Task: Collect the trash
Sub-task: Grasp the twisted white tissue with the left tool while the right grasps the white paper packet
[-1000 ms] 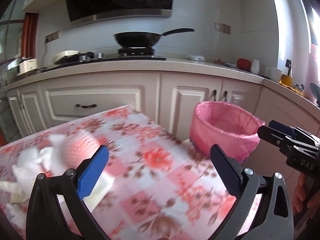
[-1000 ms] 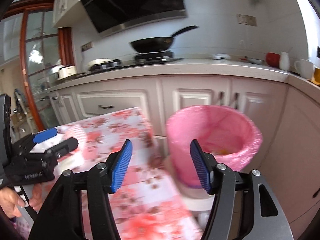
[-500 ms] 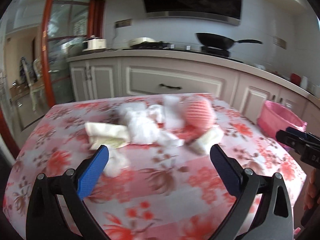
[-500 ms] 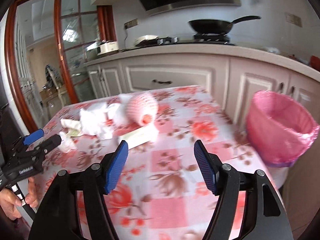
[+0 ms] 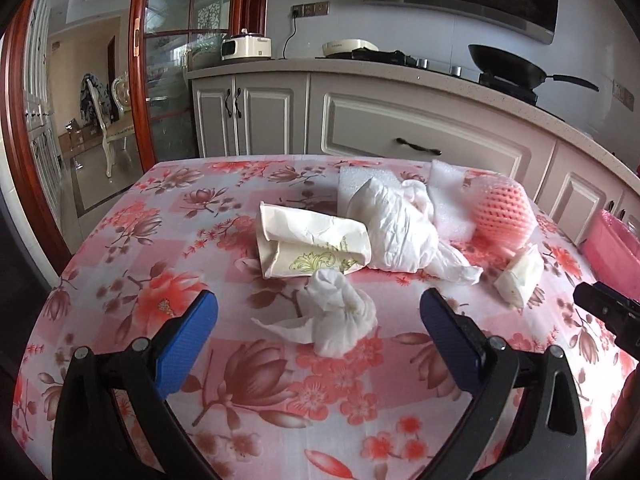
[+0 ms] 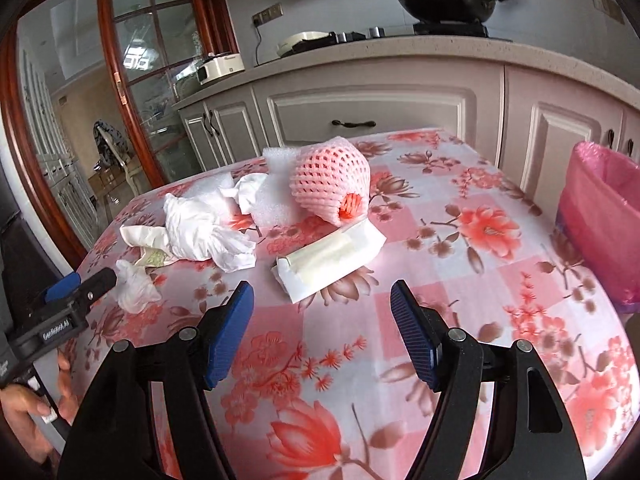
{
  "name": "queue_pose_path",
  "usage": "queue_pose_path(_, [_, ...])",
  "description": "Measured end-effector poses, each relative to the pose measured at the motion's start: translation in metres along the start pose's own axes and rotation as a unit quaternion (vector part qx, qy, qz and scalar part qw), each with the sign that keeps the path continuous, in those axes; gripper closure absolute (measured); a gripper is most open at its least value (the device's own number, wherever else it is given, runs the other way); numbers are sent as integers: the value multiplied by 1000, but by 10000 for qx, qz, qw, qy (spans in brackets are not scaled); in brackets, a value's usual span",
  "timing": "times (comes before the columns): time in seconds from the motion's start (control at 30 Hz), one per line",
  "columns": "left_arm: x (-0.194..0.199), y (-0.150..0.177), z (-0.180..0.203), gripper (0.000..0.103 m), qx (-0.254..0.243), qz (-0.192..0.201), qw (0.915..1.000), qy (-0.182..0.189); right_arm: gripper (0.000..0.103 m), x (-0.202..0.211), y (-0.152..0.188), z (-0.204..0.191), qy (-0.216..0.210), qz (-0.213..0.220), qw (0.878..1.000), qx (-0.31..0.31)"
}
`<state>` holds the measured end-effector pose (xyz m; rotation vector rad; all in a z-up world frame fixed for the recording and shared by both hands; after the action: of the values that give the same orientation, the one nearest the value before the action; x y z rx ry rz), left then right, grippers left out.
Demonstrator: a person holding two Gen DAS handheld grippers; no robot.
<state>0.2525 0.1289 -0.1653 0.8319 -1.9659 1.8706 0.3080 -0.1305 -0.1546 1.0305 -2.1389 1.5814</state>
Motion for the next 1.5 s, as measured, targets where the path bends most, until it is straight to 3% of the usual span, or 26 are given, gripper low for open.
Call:
queue_pose_path(0.23, [-33, 0, 10, 6, -90, -357, 9993, 38, 33, -41, -12, 0, 312, -155, 9990, -295])
queue_pose_path(0.47, [-45, -1, 9, 6, -73, -522, 9986, 18, 24, -69, -23, -3, 667, -274, 9966, -387])
queue_pose_path(0.83, [-64, 6, 2, 18, 69, -881, 9959, 211, 24, -102, -23, -7, 1270, -677, 9895, -159])
queue_pose_path(1.13, [-64, 7, 0, 22, 109, -905, 9955, 262, 27, -84, -8, 13, 1319, -831, 9878, -66])
queue_pose_path(1.5, [-70, 9, 5, 37, -13, -1073, 9936, 344, 30, -84, -8, 15, 1299, -821, 9879, 218])
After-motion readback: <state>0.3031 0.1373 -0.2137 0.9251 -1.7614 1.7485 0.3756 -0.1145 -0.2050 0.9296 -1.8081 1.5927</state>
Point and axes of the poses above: each gripper's, at about its wrist camera, not at the fingertips, and x roughly against the way its jaws point, z to its right, y to its underside, the point moved 5 cm from there along -x, roughly the way its jaws point, and after that the axes turned 11 degrees about -x, right-handed, at the moved point
